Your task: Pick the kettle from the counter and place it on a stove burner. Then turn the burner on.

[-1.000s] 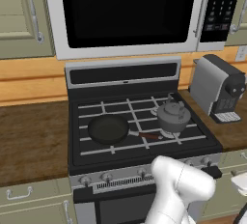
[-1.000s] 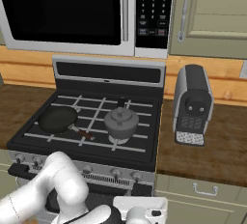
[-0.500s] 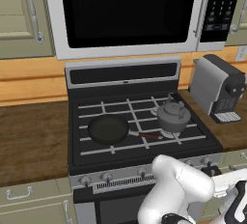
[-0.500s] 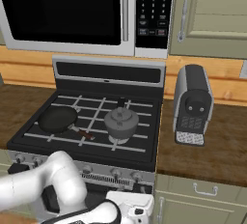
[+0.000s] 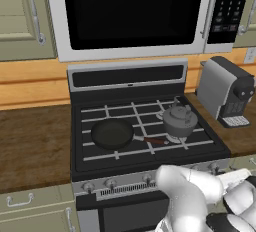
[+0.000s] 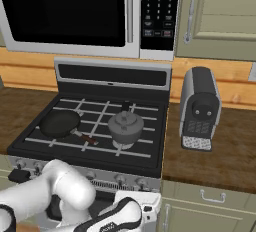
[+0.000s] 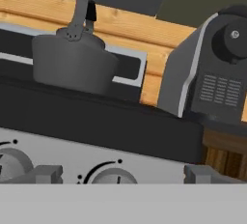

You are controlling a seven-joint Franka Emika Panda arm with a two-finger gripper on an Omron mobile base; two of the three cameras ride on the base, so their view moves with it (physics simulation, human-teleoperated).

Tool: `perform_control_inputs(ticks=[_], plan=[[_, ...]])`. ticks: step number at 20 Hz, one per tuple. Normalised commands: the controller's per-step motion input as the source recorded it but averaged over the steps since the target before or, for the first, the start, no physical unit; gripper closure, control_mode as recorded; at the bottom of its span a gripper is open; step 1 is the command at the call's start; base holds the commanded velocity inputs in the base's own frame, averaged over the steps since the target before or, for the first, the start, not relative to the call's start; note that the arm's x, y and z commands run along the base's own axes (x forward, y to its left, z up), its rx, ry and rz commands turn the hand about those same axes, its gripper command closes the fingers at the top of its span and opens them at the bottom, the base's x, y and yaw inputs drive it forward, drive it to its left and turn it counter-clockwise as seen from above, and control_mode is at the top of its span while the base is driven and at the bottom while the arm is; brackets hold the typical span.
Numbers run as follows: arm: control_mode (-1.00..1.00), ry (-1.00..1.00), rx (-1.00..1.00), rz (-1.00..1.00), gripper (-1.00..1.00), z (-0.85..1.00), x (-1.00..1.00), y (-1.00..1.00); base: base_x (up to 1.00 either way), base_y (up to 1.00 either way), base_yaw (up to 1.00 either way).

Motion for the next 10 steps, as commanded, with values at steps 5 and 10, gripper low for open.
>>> perform_control_inputs(ticks=[5, 10], plan=[[-1.0, -0.02, 0.0, 0.16, -1.0, -0.47, 0.01, -0.15, 0.0, 0.0, 0.0], [-1.0, -0.02, 0.0, 0.05, -1.0, -0.25, 0.05, 0.0, 0.0, 0.0, 0.0]])
